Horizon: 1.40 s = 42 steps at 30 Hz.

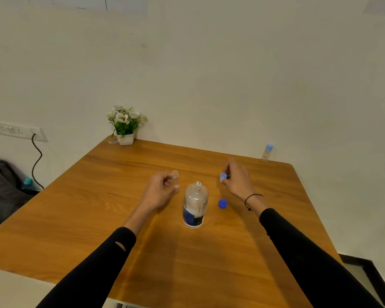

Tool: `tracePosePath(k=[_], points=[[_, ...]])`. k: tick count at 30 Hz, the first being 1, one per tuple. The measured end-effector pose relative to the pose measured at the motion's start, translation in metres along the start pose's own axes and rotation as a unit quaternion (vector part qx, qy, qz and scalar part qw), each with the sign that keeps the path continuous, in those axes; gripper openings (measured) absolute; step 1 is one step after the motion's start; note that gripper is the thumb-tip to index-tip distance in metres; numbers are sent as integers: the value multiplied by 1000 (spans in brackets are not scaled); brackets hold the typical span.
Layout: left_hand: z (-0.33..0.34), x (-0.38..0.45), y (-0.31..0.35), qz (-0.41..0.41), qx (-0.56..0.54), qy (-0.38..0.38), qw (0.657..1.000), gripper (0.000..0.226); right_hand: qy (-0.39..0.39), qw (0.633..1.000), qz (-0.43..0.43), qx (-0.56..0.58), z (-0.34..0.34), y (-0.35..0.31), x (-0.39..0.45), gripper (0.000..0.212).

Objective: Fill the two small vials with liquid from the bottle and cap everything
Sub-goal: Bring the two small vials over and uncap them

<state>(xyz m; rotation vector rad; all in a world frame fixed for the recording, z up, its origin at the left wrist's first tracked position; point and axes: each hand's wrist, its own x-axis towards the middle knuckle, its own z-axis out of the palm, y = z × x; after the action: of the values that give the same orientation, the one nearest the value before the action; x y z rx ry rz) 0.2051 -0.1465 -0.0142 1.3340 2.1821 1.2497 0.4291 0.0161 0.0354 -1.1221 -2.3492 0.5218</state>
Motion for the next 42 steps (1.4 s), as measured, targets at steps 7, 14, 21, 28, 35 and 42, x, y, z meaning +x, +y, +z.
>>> tracePosePath(k=[7, 14, 21, 28, 35, 42], points=[[10, 2, -19, 3, 55, -32, 998, 23, -48, 997, 29, 49, 28, 40, -12, 43], [-9, 1, -17, -56, -48, -35, 997, 68, -132, 987, 44, 76, 9, 63, 3, 89], [-23, 31, -5, -76, -74, -15, 994, 53, 133, 970, 156, 126, -12, 117, 57, 48], [-18, 66, 25, -30, -62, 7, 998, 41, 212, 926, 294, 102, -29, 145, 123, 106], [-19, 75, 32, -28, -76, 25, 996, 44, 172, 917, 349, 84, -22, 160, 149, 71], [-17, 71, 35, -19, -72, 16, 997, 41, 178, 941, 283, 55, -2, 195, 165, 46]])
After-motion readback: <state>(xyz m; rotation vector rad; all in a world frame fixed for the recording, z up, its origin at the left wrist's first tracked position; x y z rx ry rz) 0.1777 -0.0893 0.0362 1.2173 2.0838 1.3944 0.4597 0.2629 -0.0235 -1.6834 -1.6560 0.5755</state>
